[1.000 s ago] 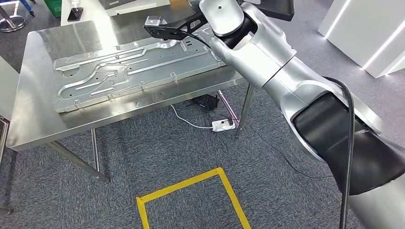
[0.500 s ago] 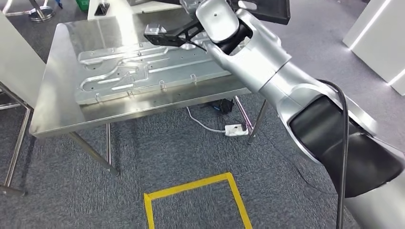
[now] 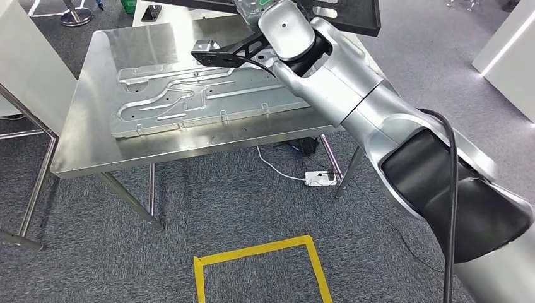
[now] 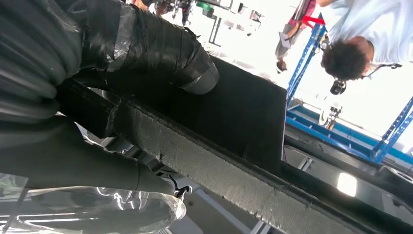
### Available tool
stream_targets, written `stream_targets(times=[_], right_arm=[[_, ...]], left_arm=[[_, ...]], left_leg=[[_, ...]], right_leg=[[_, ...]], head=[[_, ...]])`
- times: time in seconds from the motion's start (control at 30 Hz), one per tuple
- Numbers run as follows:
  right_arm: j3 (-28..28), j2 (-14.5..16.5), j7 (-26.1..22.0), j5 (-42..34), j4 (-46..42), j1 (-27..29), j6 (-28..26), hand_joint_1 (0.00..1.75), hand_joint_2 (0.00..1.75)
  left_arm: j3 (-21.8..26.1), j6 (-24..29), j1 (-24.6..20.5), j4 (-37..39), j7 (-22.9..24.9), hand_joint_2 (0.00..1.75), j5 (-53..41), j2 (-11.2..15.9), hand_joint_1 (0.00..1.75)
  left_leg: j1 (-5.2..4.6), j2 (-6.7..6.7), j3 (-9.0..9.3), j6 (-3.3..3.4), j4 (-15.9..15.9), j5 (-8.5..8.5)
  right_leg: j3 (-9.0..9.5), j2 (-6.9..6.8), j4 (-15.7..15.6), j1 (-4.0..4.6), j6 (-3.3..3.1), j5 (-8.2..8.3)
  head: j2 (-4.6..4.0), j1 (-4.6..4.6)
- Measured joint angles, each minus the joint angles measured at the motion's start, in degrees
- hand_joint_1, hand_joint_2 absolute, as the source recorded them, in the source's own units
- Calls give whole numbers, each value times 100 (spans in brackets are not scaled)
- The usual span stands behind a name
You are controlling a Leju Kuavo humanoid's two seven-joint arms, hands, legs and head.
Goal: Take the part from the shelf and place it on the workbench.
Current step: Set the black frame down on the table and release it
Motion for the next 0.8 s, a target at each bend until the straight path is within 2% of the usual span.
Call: stream_targets(times=[0.1, 0.17, 0.2, 0.27, 0.3, 0.33, 0.37, 0.43, 0.47, 0.5, 0.53, 0.63, 0.67, 0.7, 0.77, 0.8], right_arm=[[0, -11, 2, 1, 11, 9, -2, 175, 175], [0, -21, 5, 2, 17, 12, -7, 175, 175], [0, -24, 8, 2, 20, 10, -12, 175, 175], [0, -25, 10, 3, 22, 22, -27, 175, 175], [0, -28, 10, 2, 23, 43, -32, 175, 175], [0, -33, 10, 2, 27, 68, -37, 175, 175], [0, -38, 10, 3, 30, 88, -40, 175, 175], [0, -43, 13, 3, 34, 102, -51, 175, 175], [0, -43, 14, 3, 33, 96, -61, 175, 175], [0, -43, 14, 3, 32, 90, -70, 175, 175], [0, -43, 14, 3, 32, 87, -79, 175, 175], [0, -51, 19, 3, 33, 98, -87, 175, 175], [0, -54, 23, 3, 33, 101, -93, 175, 175], [0, -55, 25, 3, 33, 105, -99, 175, 175], [0, -52, 22, 3, 32, 130, -108, 175, 175], [0, -52, 20, 3, 32, 154, -109, 175, 175]], left_arm=[[0, 0, -6, 0, -16, 175, -2, 20, 0], [0, 4, -1, 1, -31, 175, -4, 26, 0], [0, 5, -1, 2, -39, 175, -7, 30, 0], [0, 4, -8, 2, -50, 175, -8, 36, 0], [0, 2, -10, 2, -52, 175, -9, 40, 0], [0, -1, -7, 1, -53, 175, -10, 42, 0], [0, -2, 0, 1, -52, 175, -10, 44, 0], [0, -3, 15, 0, -50, 175, -11, 43, 0], [0, -4, 13, 0, -49, 175, -12, 43, 0], [0, -7, 5, 1, -46, 175, -14, 45, 0], [0, -10, -3, 1, -41, 175, -16, 49, 0], [0, -31, 0, 1, -23, 175, -19, 64, 0], [0, -39, 5, 1, -20, 175, -20, 68, 0], [0, -45, 8, 1, -16, 175, -22, 73, 0], [0, -52, 7, 0, -15, 175, -24, 76, 0], [0, -52, 9, 0, -15, 175, -23, 77, 0]], left_leg=[[-60, 8, 151, 112, -195, -61], [-51, 7, 253, 176, -234, -86], [-47, 7, 293, 206, -242, -101], [-53, 6, 334, 251, -229, -153], [-55, -3, 356, 261, -218, -185], [-57, -17, 384, 262, -203, -220], [-58, -34, 421, 258, -185, -261], [-58, -66, 504, 233, -149, -355], [-58, -77, 530, 213, -133, -396], [-55, -84, 541, 188, -133, -426], [-53, -88, 552, 160, -131, -442], [-46, -85, 554, 77, -52, -468], [-40, -73, 470, 49, 117, -485], [-29, -60, 306, 18, 405, -531], [-3, -40, -155, -36, 1122, -731], [9, -38, -371, -56, 1379, -842]], right_leg=[[7, -18, 65, -21, 103, 26], [-83, -35, 307, -27, 145, -95], [-235, -38, 576, -26, 158, -228], [-654, -37, 1261, -14, 168, -490], [-825, -37, 1481, -10, 166, -523], [-904, -37, 1521, -8, 156, -455], [-876, -37, 1346, -5, 140, -275], [-630, -32, 664, 12, 91, 162], [-517, -27, 332, 30, 64, 271], [-432, -19, 130, 46, 31, 325], [-391, -14, 39, 63, -5, 296], [-254, -15, -42, 59, -110, 281], [-195, -17, -68, 49, -140, 268], [-134, -17, -94, 40, -161, 248], [-31, -13, -115, 40, -187, 177], [26, -11, -117, 42, -188, 130]], head=[[0, -2], [0, 19], [0, 30], [0, 42], [0, 42], [0, 43], [0, 45], [0, 39], [0, 32], [0, 25], [0, 17], [0, 19], [0, 14], [0, 7], [0, -3], [0, -3]])
